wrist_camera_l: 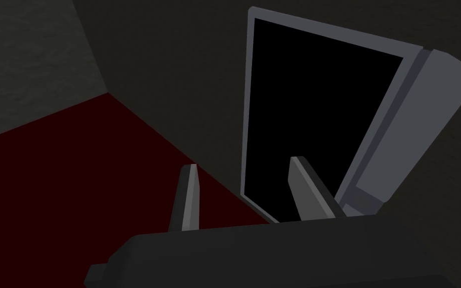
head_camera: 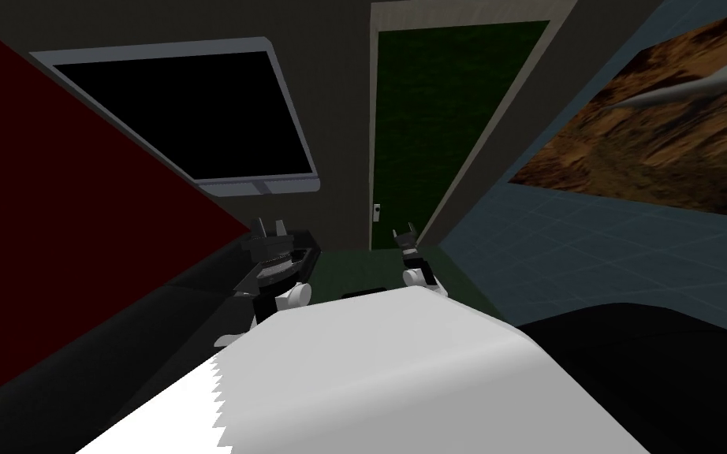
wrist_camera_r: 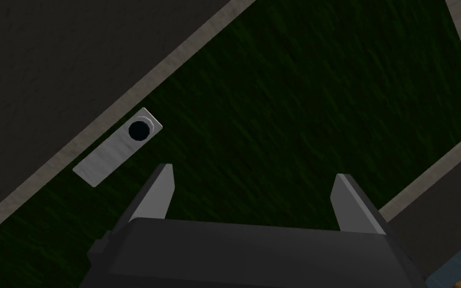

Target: Pull the door open

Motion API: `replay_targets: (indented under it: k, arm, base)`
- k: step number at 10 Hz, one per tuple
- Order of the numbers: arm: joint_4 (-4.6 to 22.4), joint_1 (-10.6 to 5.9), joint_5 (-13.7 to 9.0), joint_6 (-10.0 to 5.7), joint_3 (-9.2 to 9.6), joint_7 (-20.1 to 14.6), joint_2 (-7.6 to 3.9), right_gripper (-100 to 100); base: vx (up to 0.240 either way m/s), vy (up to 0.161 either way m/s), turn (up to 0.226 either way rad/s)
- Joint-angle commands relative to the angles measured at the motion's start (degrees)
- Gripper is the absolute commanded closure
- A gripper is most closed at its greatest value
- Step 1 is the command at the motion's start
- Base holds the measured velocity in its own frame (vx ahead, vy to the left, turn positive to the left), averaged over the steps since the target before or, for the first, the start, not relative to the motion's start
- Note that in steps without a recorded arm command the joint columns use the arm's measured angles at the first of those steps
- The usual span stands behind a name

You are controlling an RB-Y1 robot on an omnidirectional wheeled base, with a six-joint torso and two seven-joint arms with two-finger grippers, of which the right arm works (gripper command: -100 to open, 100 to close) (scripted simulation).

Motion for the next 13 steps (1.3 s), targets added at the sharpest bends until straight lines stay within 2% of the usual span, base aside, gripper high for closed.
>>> replay_targets:
  k: [1, 13]
  arm:
    - [1.3, -0.65, -1.5, -0.14, 0.62, -1.6, -0.58, -100]
    - [10.1, -5.00, -12.5, -0.54, 4.74, -13.1, -5.13, -100]
  base:
    - [0.104, 0.014, -0.022]
    - [0.097, 0.015, -0.016]
